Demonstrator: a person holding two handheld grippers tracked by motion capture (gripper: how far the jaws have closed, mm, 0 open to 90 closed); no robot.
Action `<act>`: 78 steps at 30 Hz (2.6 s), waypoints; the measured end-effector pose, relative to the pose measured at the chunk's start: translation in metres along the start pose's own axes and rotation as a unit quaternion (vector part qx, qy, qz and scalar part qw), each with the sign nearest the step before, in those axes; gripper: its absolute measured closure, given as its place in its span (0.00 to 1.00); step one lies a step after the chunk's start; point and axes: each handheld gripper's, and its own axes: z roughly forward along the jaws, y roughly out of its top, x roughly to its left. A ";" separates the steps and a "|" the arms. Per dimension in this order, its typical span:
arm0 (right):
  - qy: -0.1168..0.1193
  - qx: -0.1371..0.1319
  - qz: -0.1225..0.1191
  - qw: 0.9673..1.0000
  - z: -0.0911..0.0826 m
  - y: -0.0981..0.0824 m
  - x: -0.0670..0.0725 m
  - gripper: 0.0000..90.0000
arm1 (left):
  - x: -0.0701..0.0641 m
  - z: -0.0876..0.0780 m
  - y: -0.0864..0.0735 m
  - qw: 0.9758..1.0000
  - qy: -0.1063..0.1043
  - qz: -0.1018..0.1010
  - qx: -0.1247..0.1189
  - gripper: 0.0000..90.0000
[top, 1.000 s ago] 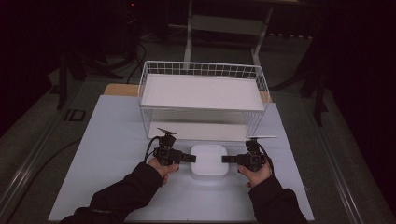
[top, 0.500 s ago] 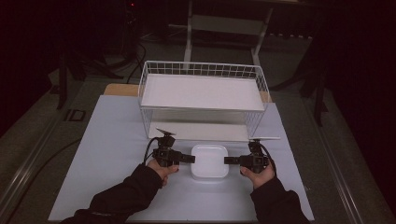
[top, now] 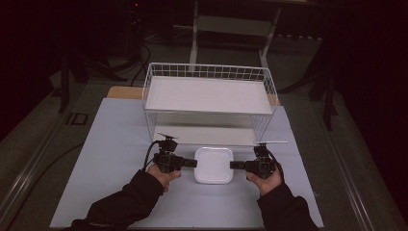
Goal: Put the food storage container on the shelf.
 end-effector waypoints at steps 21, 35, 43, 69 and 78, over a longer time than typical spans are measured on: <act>0.005 -0.049 -0.055 0.997 -0.037 0.032 0.049 0.86 | -0.035 -0.058 0.026 0.997 -0.005 0.045 -0.062 0.88; 0.004 -0.098 -0.096 0.991 -0.079 0.075 0.095 0.86 | -0.068 -0.105 0.065 0.991 -0.005 0.070 -0.111 0.88; 0.007 -0.121 -0.099 0.988 -0.092 0.102 0.105 0.87 | -0.079 -0.120 0.094 0.988 -0.003 0.079 -0.133 0.88; -0.019 -0.129 -0.073 0.989 -0.091 0.177 0.106 0.86 | -0.070 -0.118 0.169 0.989 0.009 0.051 -0.135 0.87; -0.023 -0.117 -0.056 0.991 -0.078 0.190 0.095 0.86 | -0.053 -0.108 0.176 0.992 0.004 0.022 -0.128 0.87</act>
